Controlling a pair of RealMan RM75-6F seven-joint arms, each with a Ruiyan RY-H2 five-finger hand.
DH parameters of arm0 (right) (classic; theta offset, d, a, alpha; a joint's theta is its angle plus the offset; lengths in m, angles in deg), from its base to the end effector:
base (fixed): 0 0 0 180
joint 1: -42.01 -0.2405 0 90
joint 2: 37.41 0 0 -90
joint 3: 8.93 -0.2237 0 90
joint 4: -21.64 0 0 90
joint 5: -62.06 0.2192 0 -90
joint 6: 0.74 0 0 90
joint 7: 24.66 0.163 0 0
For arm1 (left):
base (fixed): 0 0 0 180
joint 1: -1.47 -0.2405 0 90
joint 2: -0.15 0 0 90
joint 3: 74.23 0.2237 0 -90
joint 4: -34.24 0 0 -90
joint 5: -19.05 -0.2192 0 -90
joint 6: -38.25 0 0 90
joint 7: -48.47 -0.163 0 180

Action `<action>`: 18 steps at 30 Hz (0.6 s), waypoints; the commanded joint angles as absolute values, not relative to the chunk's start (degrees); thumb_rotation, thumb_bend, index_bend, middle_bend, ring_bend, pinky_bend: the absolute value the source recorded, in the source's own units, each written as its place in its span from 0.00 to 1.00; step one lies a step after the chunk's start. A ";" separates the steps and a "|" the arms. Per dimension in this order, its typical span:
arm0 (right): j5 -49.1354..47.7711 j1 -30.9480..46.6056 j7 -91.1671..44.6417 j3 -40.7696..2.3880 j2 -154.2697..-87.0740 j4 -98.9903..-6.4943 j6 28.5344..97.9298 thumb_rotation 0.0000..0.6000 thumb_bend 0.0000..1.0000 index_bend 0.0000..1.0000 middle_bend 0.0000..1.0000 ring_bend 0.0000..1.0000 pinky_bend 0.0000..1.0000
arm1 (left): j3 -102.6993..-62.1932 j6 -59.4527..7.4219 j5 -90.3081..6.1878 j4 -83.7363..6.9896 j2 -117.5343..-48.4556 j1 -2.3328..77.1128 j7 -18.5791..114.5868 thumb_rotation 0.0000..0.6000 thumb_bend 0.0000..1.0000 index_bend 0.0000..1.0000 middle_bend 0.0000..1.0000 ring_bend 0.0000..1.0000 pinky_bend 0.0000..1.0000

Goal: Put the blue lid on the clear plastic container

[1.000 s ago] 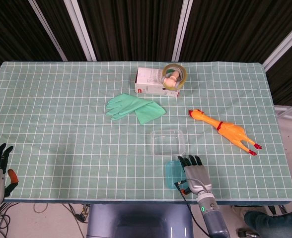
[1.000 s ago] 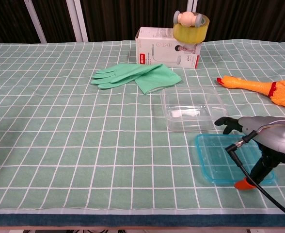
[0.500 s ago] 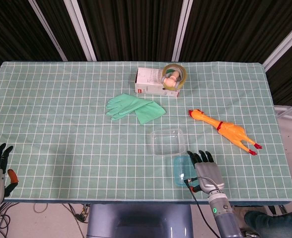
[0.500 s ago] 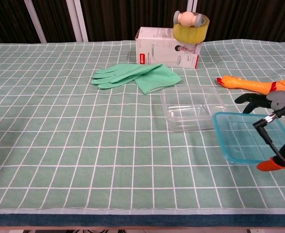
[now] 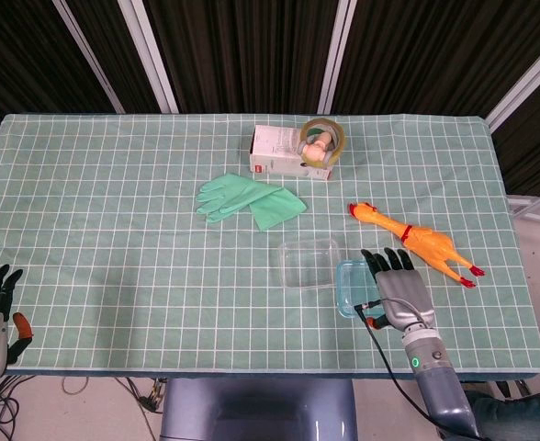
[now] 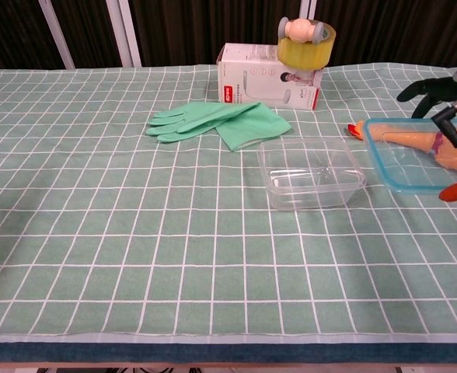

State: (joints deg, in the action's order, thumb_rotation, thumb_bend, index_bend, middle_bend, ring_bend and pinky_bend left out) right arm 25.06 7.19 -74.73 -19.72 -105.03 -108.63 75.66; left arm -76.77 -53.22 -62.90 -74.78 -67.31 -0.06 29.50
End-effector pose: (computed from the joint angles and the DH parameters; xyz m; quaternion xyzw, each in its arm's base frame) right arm -0.1134 -0.2564 0.0628 0.6877 -0.4494 0.2547 0.5101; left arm -0.2442 0.1641 0.1198 -0.5346 -0.4205 -0.3628 0.6370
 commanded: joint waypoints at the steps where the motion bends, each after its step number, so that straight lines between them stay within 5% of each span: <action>1: 30.33 3.22 -74.22 -22.79 -100.12 -107.77 69.60 1.00 0.22 0.00 0.37 0.00 0.00 | -76.79 -53.29 -62.93 -74.77 -67.33 -0.07 29.45 1.00 0.76 0.10 0.00 0.00 0.00; 18: 37.30 -8.75 -71.00 -23.73 -100.71 -96.27 54.71 1.00 0.22 0.00 0.37 0.00 0.00 | -77.34 -53.76 -61.46 -73.82 -67.29 -0.43 29.70 1.00 0.76 0.10 0.00 0.00 0.00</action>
